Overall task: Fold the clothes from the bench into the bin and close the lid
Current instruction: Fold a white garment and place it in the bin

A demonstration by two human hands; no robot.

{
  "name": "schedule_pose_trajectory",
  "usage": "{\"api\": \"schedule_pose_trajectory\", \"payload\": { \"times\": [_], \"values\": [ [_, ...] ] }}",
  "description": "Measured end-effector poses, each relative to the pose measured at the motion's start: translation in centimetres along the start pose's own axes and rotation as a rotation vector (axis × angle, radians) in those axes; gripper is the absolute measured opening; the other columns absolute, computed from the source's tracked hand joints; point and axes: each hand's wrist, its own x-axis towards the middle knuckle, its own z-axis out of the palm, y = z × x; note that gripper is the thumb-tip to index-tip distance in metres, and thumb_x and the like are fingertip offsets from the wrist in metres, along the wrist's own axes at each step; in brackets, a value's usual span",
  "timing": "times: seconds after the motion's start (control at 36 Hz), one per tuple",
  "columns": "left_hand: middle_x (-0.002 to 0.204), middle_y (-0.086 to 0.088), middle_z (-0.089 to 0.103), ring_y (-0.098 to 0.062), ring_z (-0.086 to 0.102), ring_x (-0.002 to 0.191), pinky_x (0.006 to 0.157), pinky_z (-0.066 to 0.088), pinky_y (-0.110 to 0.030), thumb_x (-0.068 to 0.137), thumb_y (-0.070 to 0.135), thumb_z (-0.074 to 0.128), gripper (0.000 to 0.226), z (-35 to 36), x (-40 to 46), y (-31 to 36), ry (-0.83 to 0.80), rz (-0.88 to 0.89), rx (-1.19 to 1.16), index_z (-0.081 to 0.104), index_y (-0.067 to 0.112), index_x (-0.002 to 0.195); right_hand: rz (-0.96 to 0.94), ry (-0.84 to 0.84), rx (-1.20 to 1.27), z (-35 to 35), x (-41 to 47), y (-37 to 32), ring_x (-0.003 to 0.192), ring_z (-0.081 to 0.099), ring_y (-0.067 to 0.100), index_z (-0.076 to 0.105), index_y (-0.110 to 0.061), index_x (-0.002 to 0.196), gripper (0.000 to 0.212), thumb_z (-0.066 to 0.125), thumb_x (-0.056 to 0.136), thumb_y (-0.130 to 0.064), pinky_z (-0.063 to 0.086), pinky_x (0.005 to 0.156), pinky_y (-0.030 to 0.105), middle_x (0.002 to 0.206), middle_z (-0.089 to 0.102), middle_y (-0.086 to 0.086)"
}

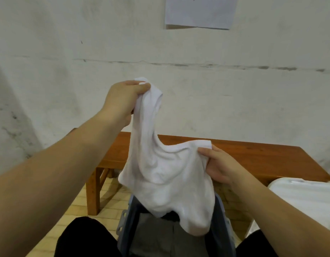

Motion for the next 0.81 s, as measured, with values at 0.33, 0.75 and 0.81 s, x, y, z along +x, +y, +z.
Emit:
{"api": "schedule_pose_trajectory", "payload": {
  "times": [0.33,0.75,0.81],
  "values": [
    [0.112,-0.007,0.072,-0.020,0.072,0.091,0.078,0.059,-0.033,0.098,0.022,0.061,0.026,6.0,0.0,-1.7,-0.269,-0.183,-0.183,0.064,0.011,0.122,-0.059,-0.038,-0.418,5.8,1.0,1.0,0.110,0.067,0.022,0.058,-0.022,0.126,0.036,0.066,0.092,-0.032,0.050,0.102,0.047,0.117,0.070,0.001],
    [0.115,0.001,0.073,-0.020,0.067,0.110,0.103,0.050,-0.043,0.090,0.052,0.061,0.049,0.9,-7.8,-15.3,-0.675,-0.578,0.150,0.064,0.017,0.125,-0.151,0.091,0.013,1.9,2.2,-1.5,0.120,0.060,0.040,0.051,-0.021,0.138,0.066,0.078,0.080,-0.041,0.046,0.101,0.060,0.134,0.060,0.017],
    [0.113,0.003,0.073,-0.018,0.068,0.108,0.103,0.050,-0.042,0.089,0.049,0.065,0.043,1.0,-8.2,-15.2,-0.652,-0.520,0.151,0.066,0.020,0.121,-0.152,0.089,-0.008,1.8,2.3,-1.3,0.120,0.060,0.040,0.051,-0.025,0.137,0.065,0.078,0.080,-0.044,0.047,0.100,0.061,0.134,0.060,0.016]
  ]
}}
